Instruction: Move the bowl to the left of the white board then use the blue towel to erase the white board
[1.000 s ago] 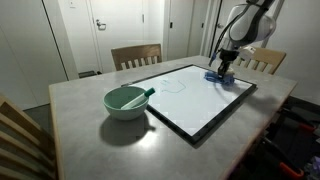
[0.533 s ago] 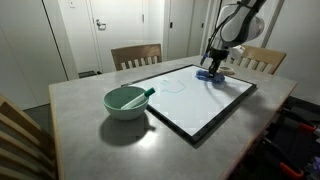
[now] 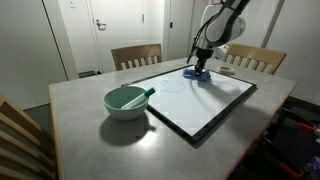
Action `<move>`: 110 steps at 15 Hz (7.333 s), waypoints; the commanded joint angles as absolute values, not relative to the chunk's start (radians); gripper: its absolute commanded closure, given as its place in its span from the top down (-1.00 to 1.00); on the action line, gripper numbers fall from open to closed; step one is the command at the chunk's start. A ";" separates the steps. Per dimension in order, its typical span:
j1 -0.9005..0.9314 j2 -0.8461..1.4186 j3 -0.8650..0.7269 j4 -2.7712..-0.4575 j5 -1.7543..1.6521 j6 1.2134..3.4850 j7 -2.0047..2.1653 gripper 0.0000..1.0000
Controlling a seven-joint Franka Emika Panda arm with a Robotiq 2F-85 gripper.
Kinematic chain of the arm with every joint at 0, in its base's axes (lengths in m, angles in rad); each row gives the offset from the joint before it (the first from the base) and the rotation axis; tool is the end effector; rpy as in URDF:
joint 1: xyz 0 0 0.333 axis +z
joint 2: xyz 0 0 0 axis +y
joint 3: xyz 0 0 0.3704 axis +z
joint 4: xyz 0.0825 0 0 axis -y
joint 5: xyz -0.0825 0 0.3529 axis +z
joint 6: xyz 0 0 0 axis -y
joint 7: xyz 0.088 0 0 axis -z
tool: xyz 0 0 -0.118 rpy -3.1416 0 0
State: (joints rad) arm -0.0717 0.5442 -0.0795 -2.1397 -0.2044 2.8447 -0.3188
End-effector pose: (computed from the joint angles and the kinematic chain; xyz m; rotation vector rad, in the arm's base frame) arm 0.5922 -0.0776 0.2247 2.9348 0.5541 0.1902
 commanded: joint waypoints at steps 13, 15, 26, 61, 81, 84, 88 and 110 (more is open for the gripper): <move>0.072 0.677 -0.068 -1.920 -0.215 2.673 -0.085 -0.95; 0.082 0.680 -0.068 -1.918 -0.215 2.668 -0.068 -0.95; 0.113 0.632 -0.057 -1.970 -0.211 2.617 -0.040 -0.95; 0.256 0.685 0.032 -1.820 -0.208 2.439 0.052 -0.95; 0.311 0.600 -0.019 -2.085 -0.278 2.676 0.193 -0.95; 0.335 0.614 -0.055 -2.128 -0.318 2.803 0.246 -0.95; 0.348 0.605 -0.062 -2.180 -0.295 2.843 0.254 -0.95; 0.128 0.561 -0.004 -2.335 -0.216 3.013 -0.032 -0.95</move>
State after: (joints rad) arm 0.1876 0.4934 -0.0021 -2.2811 -0.2252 2.9857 0.0422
